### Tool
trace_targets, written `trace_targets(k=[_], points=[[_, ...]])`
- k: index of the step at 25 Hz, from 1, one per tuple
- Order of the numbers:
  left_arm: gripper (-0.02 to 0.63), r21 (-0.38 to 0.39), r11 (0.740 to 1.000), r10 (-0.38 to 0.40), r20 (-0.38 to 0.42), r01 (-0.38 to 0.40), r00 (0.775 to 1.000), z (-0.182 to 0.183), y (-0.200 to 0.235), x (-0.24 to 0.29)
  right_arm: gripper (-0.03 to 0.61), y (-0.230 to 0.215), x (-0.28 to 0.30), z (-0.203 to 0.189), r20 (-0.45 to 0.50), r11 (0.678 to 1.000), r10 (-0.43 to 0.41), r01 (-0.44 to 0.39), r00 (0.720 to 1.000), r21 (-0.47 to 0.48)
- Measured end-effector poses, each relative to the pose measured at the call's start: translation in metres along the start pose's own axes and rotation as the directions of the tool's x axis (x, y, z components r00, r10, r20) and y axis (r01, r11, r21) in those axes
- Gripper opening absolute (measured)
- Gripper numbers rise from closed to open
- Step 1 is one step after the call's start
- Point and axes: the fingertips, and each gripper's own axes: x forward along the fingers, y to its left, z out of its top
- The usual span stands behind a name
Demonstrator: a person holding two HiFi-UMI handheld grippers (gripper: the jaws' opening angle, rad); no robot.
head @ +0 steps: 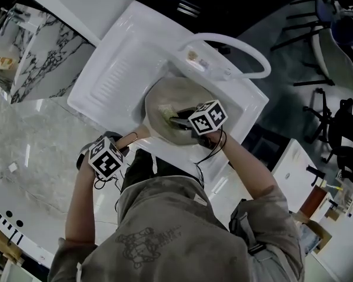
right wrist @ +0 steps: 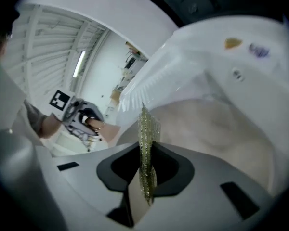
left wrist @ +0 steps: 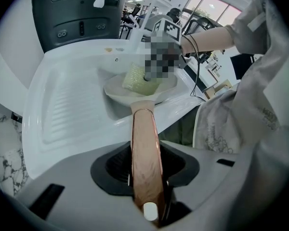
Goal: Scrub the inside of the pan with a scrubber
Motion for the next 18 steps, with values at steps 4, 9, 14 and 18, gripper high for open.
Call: trace_targets(k=[4, 9, 14, 18], points=[[0.152, -0.007, 1.000, 0.001, 0.010, -0.001, 1.000, 0.001, 0.000, 0.000, 0.072, -0.073, -0.049, 0.040, 0.247, 0.835, -0.513, 0.544, 0.822, -0.080], [0.150, -0.006, 1.000, 0.002, 0.012, -0.002, 1.000, 0.001, -0.001, 0.001, 0.072, -0.117, -0.050, 0.052, 0.223, 0.621, -0.720, 0.754, 0.657, -0.214], [0.150, 0.004, 1.000, 0.004, 0.018, -0.004, 1.000, 0.002, 0.000, 0.001, 0.072, -0.146, -0.014, 0.042, 0.131, 0.501, -0.803, 0.777, 0.582, -0.380], [0.149, 0.006, 1.000, -0.003, 0.014, 0.003, 1.000, 0.001, 0.001, 0.002, 0.077, -0.151, 0.015, 0.034, 0.076, 0.551, -0.781, 0.741, 0.620, -0.385]])
